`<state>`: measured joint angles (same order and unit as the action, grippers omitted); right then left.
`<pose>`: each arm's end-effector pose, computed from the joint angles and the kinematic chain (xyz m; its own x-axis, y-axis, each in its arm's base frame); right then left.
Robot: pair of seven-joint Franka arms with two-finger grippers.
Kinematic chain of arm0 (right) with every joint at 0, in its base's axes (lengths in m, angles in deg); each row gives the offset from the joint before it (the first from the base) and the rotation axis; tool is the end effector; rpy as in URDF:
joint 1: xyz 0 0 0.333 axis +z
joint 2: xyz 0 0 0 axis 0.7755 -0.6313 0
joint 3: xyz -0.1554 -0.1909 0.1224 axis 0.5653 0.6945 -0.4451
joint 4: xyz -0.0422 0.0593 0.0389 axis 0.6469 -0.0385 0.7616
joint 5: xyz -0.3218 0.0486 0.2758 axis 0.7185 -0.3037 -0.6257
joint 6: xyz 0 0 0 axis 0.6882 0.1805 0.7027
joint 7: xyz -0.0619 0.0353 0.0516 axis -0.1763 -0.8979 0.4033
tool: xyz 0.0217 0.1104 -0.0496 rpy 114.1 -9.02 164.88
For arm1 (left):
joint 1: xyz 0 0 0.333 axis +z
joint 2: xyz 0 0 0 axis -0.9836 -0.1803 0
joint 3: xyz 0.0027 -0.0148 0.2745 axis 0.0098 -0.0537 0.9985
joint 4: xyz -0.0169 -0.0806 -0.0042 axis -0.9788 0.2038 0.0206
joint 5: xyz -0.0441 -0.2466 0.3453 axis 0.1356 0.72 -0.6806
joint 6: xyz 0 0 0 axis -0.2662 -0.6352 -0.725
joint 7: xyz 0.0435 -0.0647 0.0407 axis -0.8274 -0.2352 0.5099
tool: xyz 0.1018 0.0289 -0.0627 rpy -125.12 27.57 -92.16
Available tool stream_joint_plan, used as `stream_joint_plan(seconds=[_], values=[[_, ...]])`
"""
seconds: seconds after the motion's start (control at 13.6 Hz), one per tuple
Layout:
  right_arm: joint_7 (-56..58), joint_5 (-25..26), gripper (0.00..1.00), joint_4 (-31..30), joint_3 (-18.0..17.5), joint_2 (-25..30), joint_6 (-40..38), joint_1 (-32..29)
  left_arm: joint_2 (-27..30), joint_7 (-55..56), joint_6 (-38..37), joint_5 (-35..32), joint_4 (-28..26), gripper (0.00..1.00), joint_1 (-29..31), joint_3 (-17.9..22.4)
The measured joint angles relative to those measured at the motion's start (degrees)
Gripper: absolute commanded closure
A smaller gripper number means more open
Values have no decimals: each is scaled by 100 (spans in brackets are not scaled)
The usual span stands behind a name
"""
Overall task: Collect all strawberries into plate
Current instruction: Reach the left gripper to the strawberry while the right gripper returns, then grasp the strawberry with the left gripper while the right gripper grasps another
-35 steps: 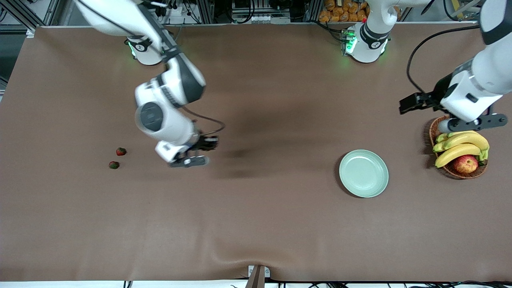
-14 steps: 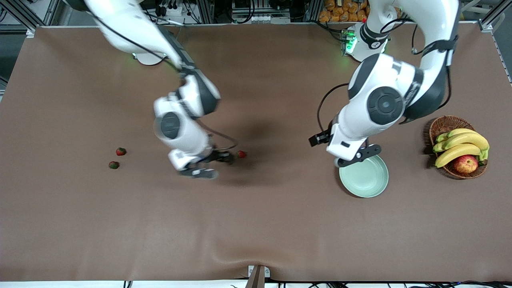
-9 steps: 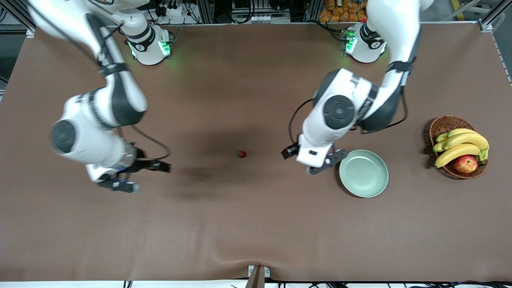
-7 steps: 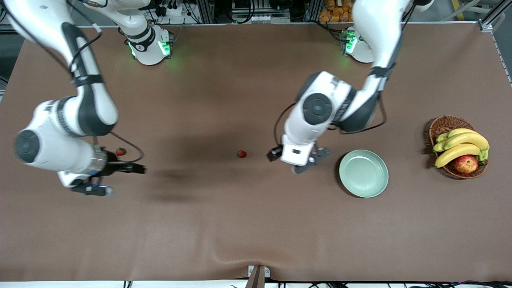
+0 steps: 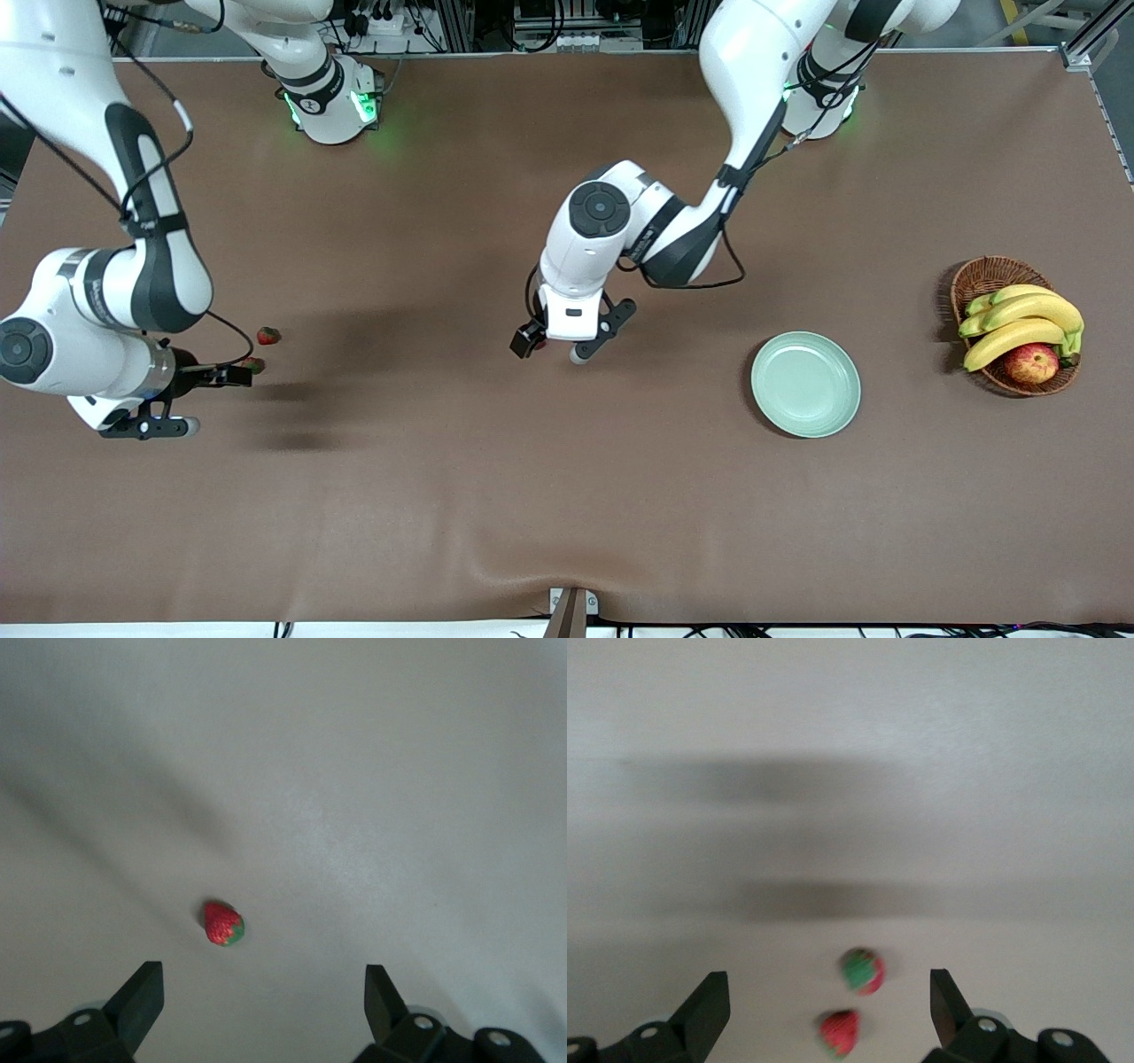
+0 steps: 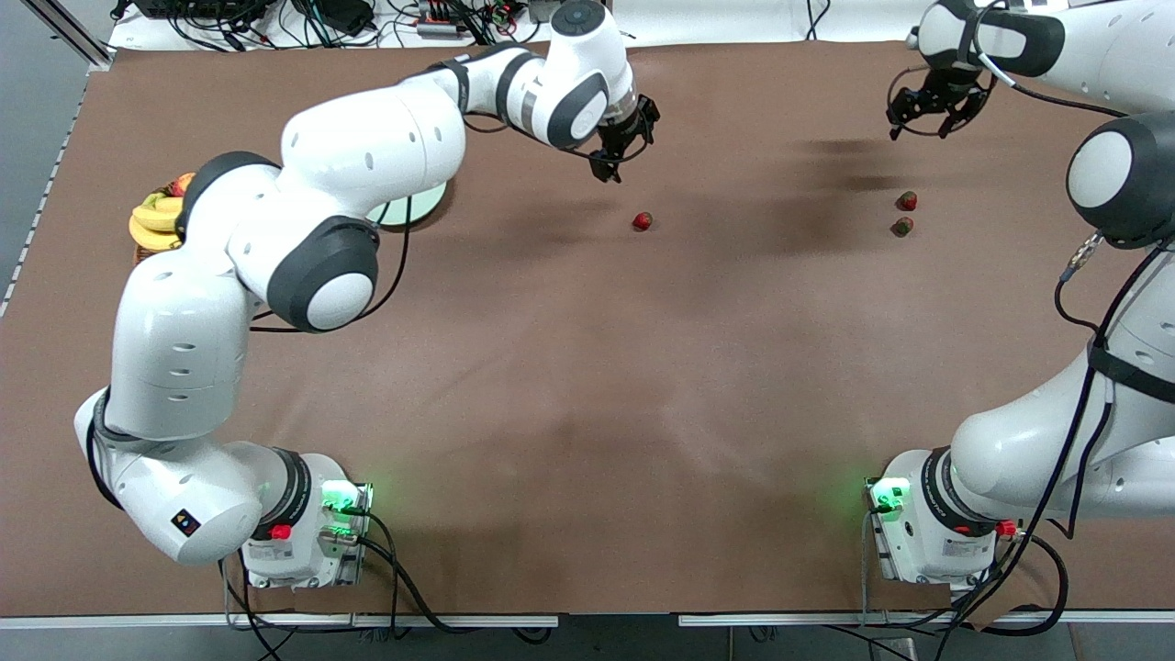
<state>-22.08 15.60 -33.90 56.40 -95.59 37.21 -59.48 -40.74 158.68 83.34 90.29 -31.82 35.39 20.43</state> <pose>0.6659 -0.0826 0.2000 0.9927 0.0387 -0.1146 0.0389 -0.9992 -0.0003 0.5361 -0.5527 0.2403 0.6163 0.7748 -0.1411 0.7809 -0.5783 0.2361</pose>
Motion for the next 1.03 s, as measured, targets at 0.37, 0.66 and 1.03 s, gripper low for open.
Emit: stream_joint_plan(seconds=[0.37,0.66,1.03], values=[[392,0,0,-41,-30,-496,298,-277,-282,2319,48,0,23,0,-183,1],[392,0,0,-193,-101,-509,279,-268,-506,3710,107,0,23,0,-313,5],[392,0,0,-437,-112,-585,219,-258,-818,4264,697,0,27,0,-313,83]])
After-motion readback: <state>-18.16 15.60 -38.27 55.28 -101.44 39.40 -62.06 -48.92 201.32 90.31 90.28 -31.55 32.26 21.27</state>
